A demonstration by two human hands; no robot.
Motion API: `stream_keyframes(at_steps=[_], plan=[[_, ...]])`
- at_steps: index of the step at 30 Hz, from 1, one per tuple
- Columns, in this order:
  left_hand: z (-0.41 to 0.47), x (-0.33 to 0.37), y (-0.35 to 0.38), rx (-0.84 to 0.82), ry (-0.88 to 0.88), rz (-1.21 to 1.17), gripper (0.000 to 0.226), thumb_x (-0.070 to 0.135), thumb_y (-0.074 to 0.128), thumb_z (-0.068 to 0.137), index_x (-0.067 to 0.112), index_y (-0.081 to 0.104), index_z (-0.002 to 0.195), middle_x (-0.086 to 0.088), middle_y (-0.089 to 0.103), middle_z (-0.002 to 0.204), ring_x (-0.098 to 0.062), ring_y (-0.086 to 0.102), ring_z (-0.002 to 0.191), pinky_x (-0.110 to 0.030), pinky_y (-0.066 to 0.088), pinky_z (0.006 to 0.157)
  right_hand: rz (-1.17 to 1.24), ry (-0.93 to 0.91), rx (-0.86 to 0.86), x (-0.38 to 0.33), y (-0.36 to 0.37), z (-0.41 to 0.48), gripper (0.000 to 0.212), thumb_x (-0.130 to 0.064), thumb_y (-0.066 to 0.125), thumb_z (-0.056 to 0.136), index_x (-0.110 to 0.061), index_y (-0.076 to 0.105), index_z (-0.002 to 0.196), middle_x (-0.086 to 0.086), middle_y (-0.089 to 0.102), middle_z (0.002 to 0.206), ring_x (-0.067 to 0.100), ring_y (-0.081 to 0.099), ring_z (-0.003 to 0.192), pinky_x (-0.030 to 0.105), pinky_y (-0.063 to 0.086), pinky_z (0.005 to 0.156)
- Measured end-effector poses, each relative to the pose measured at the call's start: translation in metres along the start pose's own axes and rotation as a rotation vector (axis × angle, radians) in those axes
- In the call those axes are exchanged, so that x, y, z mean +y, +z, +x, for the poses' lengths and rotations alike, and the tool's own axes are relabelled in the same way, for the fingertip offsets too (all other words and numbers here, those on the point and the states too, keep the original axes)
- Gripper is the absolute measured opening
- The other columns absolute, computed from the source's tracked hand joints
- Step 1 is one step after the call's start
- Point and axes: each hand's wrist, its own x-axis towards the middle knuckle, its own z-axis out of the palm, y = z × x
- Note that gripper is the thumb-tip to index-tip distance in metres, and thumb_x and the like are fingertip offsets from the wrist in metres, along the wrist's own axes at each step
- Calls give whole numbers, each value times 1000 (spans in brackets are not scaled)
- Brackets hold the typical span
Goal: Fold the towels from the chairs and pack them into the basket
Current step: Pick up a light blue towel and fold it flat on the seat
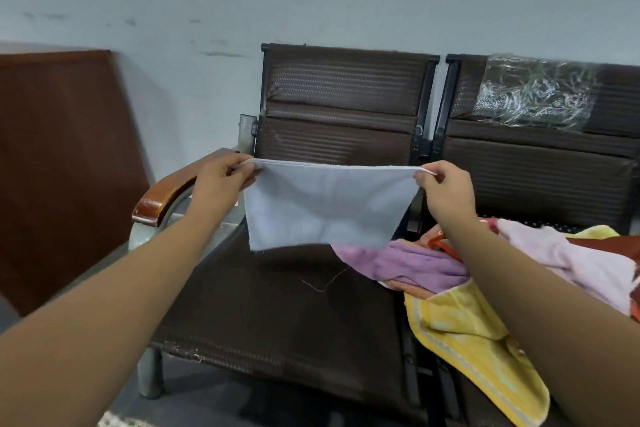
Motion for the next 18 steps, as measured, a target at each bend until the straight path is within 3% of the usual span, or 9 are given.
stream_keyframes(at_steps=[4,6,8,10,12,14,16,18], plan=[[-39,-25,-9,-64,-64,319,13,21,62,97,29,72,94,3,73,81,-16,69,74,-28,54,74,-109,-13,-185,34,-4,-42,6,-12,64,95,-17,67,91,-3,65,81,15,61,77,26,48,64],[-65,-44,-14,-155,-110,524,10,25,63,97,25,73,96,4,69,82,-17,64,80,-29,47,74,-216,47,-357,60,-3,-69,13,-9,66,92,-17,65,81,-5,63,71,18,61,72,19,42,60],[-89,-62,-17,-238,-120,654,13,23,64,96,16,74,98,2,68,87,-18,63,89,-28,42,77,-309,159,-533,80,-1,-96,17,-11,68,89,-12,64,73,-4,57,64,18,55,70,23,37,56],[-106,-73,-22,-397,-123,782,17,22,62,96,10,74,97,0,68,91,-19,62,91,-31,45,78,-288,253,-600,88,-1,-116,21,-8,68,87,-8,63,67,-1,55,65,18,52,72,27,35,57],[-113,-79,-29,-541,-146,828,18,22,60,97,10,73,99,1,67,102,-17,61,96,-35,48,85,-151,329,-596,83,-3,-131,31,1,62,89,-14,58,62,-7,53,64,11,48,65,15,34,48],[-118,-81,-37,-596,-198,758,14,23,57,98,18,69,103,8,64,105,-13,59,98,-30,46,84,3,412,-547,78,-3,-139,34,5,58,90,-16,58,64,-7,52,66,7,43,62,9,32,43],[-121,-84,-41,-657,-232,700,14,23,54,100,23,64,90,10,62,89,-12,58,87,-29,42,76,135,505,-561,81,-1,-140,22,6,56,90,-9,70,81,0,63,78,14,55,73,10,42,57],[-121,-86,-42,-716,-280,656,24,22,53,100,26,59,77,10,57,76,-12,53,77,-29,41,71,174,638,-628,88,4,-140,31,2,62,82,-7,73,109,9,71,105,32,66,99,32,54,77]])
